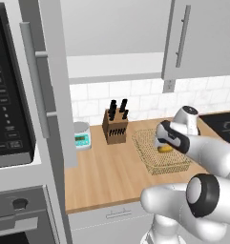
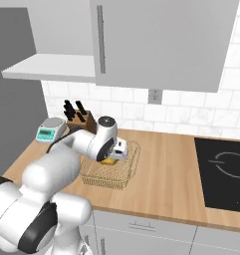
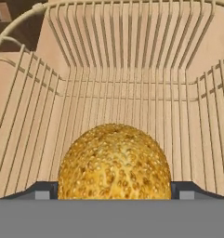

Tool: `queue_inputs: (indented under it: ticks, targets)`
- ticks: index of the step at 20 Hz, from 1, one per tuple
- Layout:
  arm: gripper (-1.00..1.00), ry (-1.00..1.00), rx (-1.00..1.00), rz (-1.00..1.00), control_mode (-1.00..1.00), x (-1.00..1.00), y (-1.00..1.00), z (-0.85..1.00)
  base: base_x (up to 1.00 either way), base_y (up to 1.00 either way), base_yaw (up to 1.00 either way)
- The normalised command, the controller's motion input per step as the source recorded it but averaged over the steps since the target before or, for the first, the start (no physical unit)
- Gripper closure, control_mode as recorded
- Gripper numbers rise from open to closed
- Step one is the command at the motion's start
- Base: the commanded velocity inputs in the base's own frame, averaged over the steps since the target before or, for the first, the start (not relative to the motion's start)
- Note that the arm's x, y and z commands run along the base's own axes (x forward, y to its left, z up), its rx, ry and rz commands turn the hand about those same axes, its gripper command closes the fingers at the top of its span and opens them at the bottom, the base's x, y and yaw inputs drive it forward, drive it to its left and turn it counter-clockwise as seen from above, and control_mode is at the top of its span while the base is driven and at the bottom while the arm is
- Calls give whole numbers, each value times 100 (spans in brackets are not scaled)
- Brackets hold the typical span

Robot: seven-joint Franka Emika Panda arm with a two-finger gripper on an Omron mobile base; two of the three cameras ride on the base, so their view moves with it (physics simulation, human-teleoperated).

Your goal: Open the cabinet, pick up the bread from the cabinet and place it in the basket. Then move the basket to the dining counter.

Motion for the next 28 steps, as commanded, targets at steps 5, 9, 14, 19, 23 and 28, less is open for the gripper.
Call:
queue_inputs:
  ticks: [5, 9, 14, 19, 23, 28]
  targets:
    - [100, 0, 0, 3, -100, 31, 0, -44, 0, 0, 0]
    - [100, 0, 0, 2, -100, 21, -1, -32, 0, 0, 0]
    - [100, 0, 0, 3, -100, 4, -3, -22, 0, 0, 0]
    - [-100, -5, 0, 1, -100, 0, 0, -12, 0, 0, 0]
    - [-100, -1, 0, 0, -100, 0, -1, 1, 0, 0, 0]
    - [-100, -7, 0, 0, -100, -12, 0, 10, 0, 0, 0]
